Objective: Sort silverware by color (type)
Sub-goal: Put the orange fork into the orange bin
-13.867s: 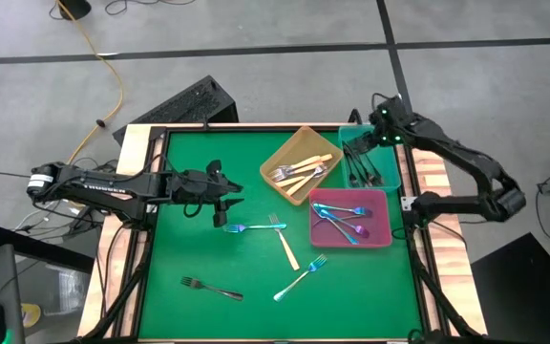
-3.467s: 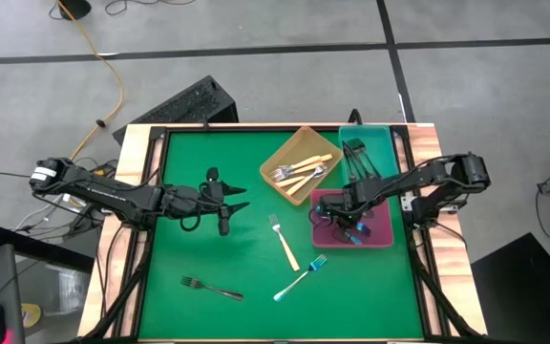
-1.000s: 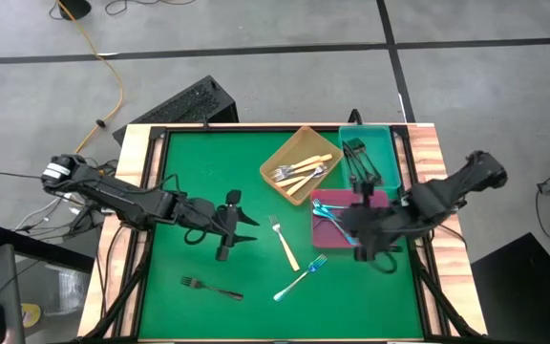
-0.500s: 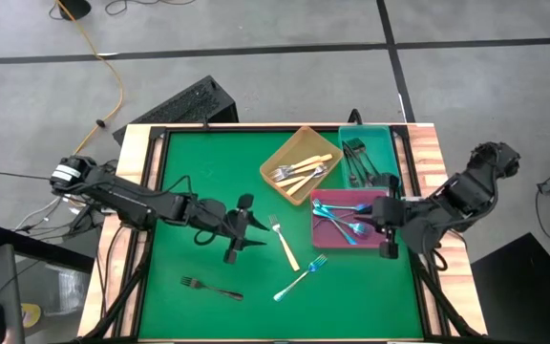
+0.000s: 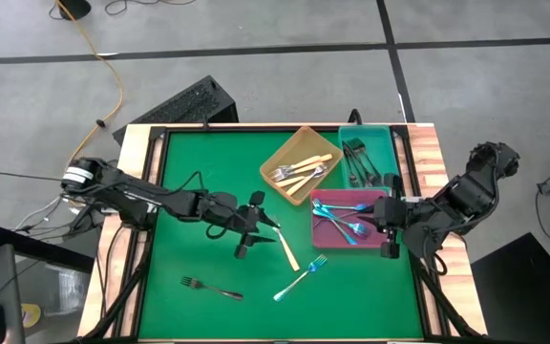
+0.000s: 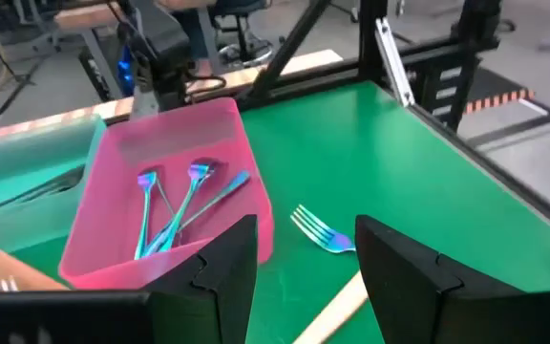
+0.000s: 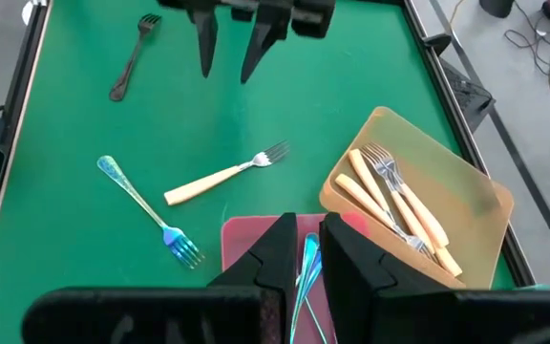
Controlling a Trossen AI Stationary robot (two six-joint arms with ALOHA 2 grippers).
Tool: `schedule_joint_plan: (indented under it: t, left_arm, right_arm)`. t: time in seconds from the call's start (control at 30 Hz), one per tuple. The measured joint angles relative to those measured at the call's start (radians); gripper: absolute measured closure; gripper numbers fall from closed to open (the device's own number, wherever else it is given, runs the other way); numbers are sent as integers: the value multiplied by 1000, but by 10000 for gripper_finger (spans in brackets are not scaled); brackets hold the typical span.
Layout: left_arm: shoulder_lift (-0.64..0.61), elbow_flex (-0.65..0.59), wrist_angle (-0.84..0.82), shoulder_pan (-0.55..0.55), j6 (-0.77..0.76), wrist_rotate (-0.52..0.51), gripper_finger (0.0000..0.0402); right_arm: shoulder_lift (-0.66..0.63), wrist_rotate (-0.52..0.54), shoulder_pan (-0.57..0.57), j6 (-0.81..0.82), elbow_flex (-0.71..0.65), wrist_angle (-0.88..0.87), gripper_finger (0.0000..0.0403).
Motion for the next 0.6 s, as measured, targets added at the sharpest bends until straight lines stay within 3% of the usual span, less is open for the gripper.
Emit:
schedule_joint_plan:
  t: [0.5, 0.6]
  left_arm:
    - [246, 238, -115, 8, 160, 64, 240]
    - [287, 277, -138, 13, 195, 124, 240]
  right_arm:
    - [1, -1, 0, 42, 0, -5, 330]
    - [1, -1, 0, 47, 0, -6, 330]
